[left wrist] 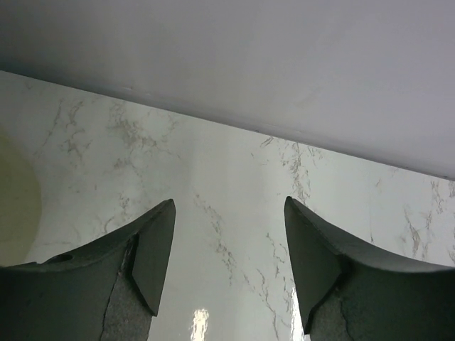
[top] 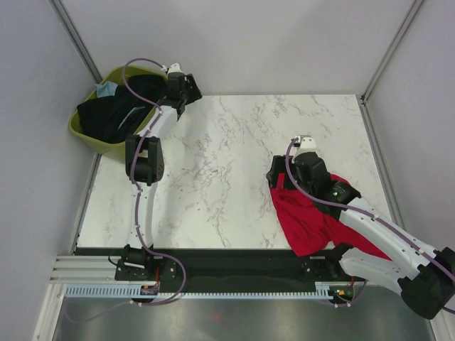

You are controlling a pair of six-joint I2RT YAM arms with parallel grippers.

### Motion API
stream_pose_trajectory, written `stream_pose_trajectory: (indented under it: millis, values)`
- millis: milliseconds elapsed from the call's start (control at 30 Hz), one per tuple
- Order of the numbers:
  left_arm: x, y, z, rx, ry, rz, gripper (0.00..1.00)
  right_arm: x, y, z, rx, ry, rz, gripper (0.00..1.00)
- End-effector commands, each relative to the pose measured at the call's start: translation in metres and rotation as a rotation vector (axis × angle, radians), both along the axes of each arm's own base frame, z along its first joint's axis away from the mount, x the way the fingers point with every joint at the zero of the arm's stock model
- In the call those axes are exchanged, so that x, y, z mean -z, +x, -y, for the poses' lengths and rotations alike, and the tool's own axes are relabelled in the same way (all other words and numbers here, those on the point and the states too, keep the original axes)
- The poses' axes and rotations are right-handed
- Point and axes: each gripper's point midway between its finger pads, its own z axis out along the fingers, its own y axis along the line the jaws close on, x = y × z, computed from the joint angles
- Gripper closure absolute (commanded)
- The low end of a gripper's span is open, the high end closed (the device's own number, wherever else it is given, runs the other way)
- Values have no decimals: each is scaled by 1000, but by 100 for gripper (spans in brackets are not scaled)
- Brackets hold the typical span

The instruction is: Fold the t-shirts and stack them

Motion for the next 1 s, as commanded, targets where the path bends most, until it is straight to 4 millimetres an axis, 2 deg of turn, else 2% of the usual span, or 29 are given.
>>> stream_pose_trajectory:
  millis: [0, 33, 67, 100, 133, 167, 200, 233, 267, 300, 333, 367, 400, 433, 467, 500, 533, 567, 600, 633, 667, 700, 733, 767, 800, 900, 933, 967]
  values:
    - [-71, -17, -31, -61, -16, 45, 29, 12, 14, 40, 242, -103, 7, 2]
    - [-80, -26, -20, -37, -19, 50, 29, 13, 18, 43, 258, -122, 6, 2]
    - [-118, -41, -10, -11, -28, 96, 29, 14, 25, 40, 244, -155, 0, 2]
    - [-102, -57, 10, 19, -38, 50, 29, 16, 29, 47, 289, -190, -3, 2]
    - [-106, -70, 18, 30, -50, 40, 29, 26, 33, 53, 331, -235, -30, 2]
    - [-105, -84, 26, 36, -70, 22, 30, 25, 37, 56, 369, -251, -32, 2]
    - [-101, -113, 40, 51, -108, -17, 31, 33, 38, 68, 419, -284, -59, 2]
    - [-97, -127, 46, 55, -124, -39, 32, 49, 41, 71, 425, -314, -110, 2]
    - [-89, -143, 52, 65, -134, -63, 33, 53, 46, 71, 413, -307, -143, 2]
    - [-110, -167, 67, 104, -150, -27, 34, 61, 53, 82, 417, -312, -185, 2]
    - [-72, -191, 69, 107, -135, -98, 34, 78, 55, 75, 371, -304, -253, 4]
    - [-69, -207, 74, 127, -137, -104, 34, 72, 66, 73, 369, -294, -246, 5]
    - [-37, -236, 82, 161, -112, -173, 35, 72, 73, 72, 370, -301, -245, 6]
    - [-47, -253, 83, 174, -119, -155, 35, 80, 80, 71, 360, -338, -263, 6]
    - [-41, -266, 86, 192, -118, -165, 35, 67, 97, 65, 371, -321, -230, 6]
    - [-17, -289, 88, 213, -100, -218, 36, 66, 105, 64, 376, -333, -226, 6]
    - [-26, -302, 88, 228, -113, -201, 36, 77, 113, 62, 374, -365, -249, 7]
    - [-20, -312, 89, 242, -117, -215, 36, 66, 130, 59, 392, -362, -217, 6]
    - [-4, -333, 90, 265, -118, -258, 37, 83, 136, 58, 389, -393, -254, 7]
    - [-10, -344, 91, 281, -129, -243, 38, 78, 148, 53, 387, -386, -245, 9]
    - [-8, -353, 90, 293, -128, -246, 38, 85, 151, 53, 387, -401, -265, 9]
    - [7, -370, 89, 309, -117, -278, 38, 92, 151, 53, 385, -419, -287, 10]
    - [9, -378, 87, 316, -117, -280, 38, 106, 153, 53, 388, -439, -314, 11]
    - [-1, -385, 86, 322, -132, -251, 38, 111, 153, 56, 407, -454, -320, 11]
    - [11, -398, 82, 321, -131, -276, 38, 117, 153, 56, 408, -461, -331, 13]
    - [14, -422, 80, 355, -164, -274, 38, 133, 154, 54, 403, -472, -358, 23]
    - [15, -427, 79, 360, -173, -276, 38, 141, 156, 53, 398, -481, -370, 30]
    - [17, -431, 78, 363, -177, -277, 38, 144, 158, 53, 401, -489, -372, 32]
